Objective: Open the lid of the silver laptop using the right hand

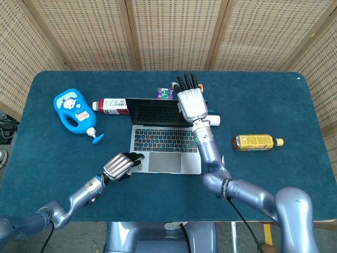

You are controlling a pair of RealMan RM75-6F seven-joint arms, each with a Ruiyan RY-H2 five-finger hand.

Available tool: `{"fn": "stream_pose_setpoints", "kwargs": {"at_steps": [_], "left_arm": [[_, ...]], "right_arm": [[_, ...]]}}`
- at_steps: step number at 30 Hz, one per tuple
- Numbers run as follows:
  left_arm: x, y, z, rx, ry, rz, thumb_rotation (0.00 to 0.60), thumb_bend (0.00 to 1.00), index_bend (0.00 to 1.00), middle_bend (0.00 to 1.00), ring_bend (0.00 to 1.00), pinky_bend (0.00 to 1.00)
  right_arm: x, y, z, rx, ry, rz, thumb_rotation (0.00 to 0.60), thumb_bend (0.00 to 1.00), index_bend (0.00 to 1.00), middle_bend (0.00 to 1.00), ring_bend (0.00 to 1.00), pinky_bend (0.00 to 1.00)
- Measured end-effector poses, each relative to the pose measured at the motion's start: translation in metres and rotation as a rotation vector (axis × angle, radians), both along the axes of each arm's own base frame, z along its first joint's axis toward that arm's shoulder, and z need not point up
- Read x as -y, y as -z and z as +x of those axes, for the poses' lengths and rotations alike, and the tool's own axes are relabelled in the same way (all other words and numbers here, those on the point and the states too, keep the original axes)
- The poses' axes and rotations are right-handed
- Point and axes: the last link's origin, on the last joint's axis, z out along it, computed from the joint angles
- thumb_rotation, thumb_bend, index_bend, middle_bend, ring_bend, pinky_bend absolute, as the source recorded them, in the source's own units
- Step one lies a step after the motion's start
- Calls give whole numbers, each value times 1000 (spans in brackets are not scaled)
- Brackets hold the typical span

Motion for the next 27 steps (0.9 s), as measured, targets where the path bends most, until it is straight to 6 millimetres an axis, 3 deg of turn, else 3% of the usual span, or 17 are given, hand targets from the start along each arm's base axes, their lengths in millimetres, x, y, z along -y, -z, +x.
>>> {"fn": "stream_pose_setpoints", "kwargs": {"at_steps": [8,16,25,27], "left_arm": [[0,-2,-3,10,-7,3,600,1000,423,229,277,332],[-1,-10,0,64,4,35,600,1000,401,229,277,305],[1,-46,9,187,35,87,600,998,390,213,271,273],[2,-55,9,198,41,97,600,941,375,197,252,260]], "right_arm": [[2,-4,0,-17,8,-16,600,571,218,170,48,50],[-10,-7,2,31,-23,19,600,536,218,172,48,51],[-41,-25,14,91,-136,45,600,523,218,172,49,51],[-48,-32,15,96,-162,42,600,516,218,172,49,51]]}}
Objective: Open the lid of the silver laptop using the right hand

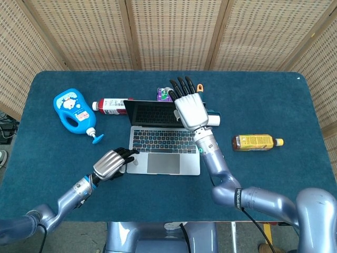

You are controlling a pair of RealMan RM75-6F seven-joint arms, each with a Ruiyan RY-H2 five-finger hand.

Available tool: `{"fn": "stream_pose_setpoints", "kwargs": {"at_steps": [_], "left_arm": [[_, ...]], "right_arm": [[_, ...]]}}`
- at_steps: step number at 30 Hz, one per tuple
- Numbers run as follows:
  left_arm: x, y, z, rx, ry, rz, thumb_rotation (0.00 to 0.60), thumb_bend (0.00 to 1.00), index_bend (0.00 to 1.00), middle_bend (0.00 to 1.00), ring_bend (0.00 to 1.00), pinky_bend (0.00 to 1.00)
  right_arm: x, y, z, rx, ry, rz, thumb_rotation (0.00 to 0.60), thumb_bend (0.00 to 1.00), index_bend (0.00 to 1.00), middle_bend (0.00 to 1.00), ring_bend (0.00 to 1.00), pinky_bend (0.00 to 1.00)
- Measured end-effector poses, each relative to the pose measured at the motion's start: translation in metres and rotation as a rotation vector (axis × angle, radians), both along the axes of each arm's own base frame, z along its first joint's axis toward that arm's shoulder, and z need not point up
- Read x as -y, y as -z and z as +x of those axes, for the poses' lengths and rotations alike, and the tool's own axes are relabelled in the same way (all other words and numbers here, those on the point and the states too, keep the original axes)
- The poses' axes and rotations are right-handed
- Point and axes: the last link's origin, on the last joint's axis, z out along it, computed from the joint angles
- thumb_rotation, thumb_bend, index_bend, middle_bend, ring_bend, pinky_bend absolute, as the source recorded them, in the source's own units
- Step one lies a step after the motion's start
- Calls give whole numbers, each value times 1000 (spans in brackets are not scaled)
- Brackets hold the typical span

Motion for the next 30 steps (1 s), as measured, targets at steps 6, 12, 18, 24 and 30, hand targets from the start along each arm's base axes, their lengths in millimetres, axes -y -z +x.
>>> {"fn": "stream_pose_setpoints", "kwargs": {"at_steps": [6,12,18,24,30], "left_arm": [[5,-37,-6,39,6,65,600,282,188,34,57,96],[26,-93,-33,84,-73,190,600,0,0,0,0,0],[60,-128,-69,134,-322,356,600,0,0,0,0,0],[95,-158,-90,169,-541,494,600,0,0,0,0,0],[113,-172,-101,119,-618,521,600,0,0,0,0,0]], "right_arm": [[-25,-29,-12,7,-75,-32,600,358,214,160,49,49],[-58,-60,-62,4,-64,-32,600,47,107,61,11,2],[-94,-76,-119,-22,59,-20,600,0,0,0,0,0],[-134,-86,-176,20,159,-63,600,0,0,0,0,0],[-165,-92,-223,-18,223,-106,600,0,0,0,0,0]]}}
